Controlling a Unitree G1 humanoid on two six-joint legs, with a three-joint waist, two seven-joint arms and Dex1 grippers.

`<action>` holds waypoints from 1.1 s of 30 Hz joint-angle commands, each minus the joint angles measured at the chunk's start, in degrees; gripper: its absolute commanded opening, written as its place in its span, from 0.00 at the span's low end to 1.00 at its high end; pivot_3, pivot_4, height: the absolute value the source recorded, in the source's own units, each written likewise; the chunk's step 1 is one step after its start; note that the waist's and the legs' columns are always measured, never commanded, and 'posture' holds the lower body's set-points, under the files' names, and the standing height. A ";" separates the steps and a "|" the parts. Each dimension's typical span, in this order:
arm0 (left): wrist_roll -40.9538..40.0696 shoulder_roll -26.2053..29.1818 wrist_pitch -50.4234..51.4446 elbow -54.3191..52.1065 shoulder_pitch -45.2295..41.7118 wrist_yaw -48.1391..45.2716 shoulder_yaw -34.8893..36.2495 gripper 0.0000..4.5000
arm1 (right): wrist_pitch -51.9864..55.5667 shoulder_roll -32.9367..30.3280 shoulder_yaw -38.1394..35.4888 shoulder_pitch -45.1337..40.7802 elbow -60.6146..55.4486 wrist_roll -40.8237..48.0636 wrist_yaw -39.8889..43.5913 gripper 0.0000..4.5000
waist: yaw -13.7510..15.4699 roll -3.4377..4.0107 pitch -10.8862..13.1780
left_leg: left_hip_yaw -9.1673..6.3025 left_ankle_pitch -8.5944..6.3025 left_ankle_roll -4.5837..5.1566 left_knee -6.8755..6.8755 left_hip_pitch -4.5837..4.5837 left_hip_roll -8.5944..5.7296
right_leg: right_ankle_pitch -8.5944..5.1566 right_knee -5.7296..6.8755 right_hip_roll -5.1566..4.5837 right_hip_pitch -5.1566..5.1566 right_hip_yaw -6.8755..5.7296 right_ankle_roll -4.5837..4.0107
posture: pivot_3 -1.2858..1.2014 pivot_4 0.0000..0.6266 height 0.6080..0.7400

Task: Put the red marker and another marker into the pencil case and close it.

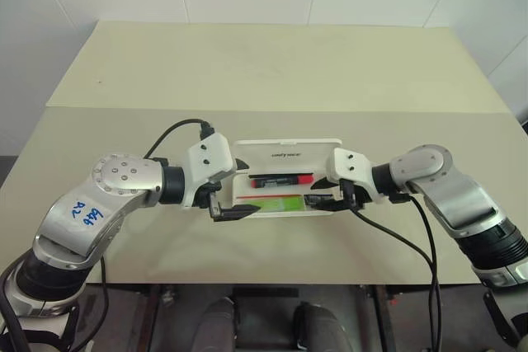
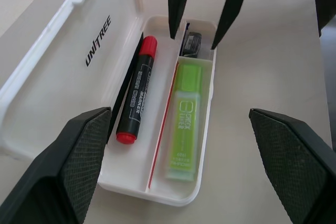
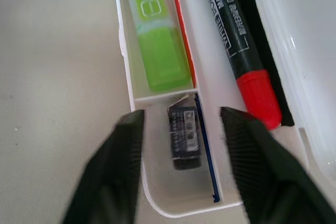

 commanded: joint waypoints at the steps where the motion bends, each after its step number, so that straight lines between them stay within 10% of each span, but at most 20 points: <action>1: -0.84 0.56 -0.13 -1.82 -0.22 0.07 1.99 1.00 | -0.87 -0.68 -1.49 -0.89 -1.02 0.07 1.48 0.90 | 0.00 0.00 0.00 | 0.00 0.00 0.00 0.00 0.00 0.00 | 0.00 0.00 0.00 0.00 0.00 0.00 | 0.52 0.24 1.00; 25: 1.98 -0.47 -12.36 26.13 -15.61 -4.29 7.56 1.00 | 12.33 -6.37 -39.24 8.30 -9.78 34.11 0.56 0.99 | 0.23 -0.02 0.02 | -0.04 0.00 0.00 -0.02 0.02 0.01 | 0.01 -0.02 0.02 0.06 -0.10 -0.01 | 0.52 0.24 1.00; 33: 6.75 -9.67 -20.04 42.64 -19.12 -3.89 4.57 0.50 | 13.26 -7.70 -38.66 6.06 -15.64 36.50 -4.62 1.00 | 0.01 -0.03 0.02 | -0.02 0.00 0.00 0.00 -0.01 0.00 | 0.01 0.00 0.01 0.02 -0.09 -0.01 | 0.52 0.24 1.00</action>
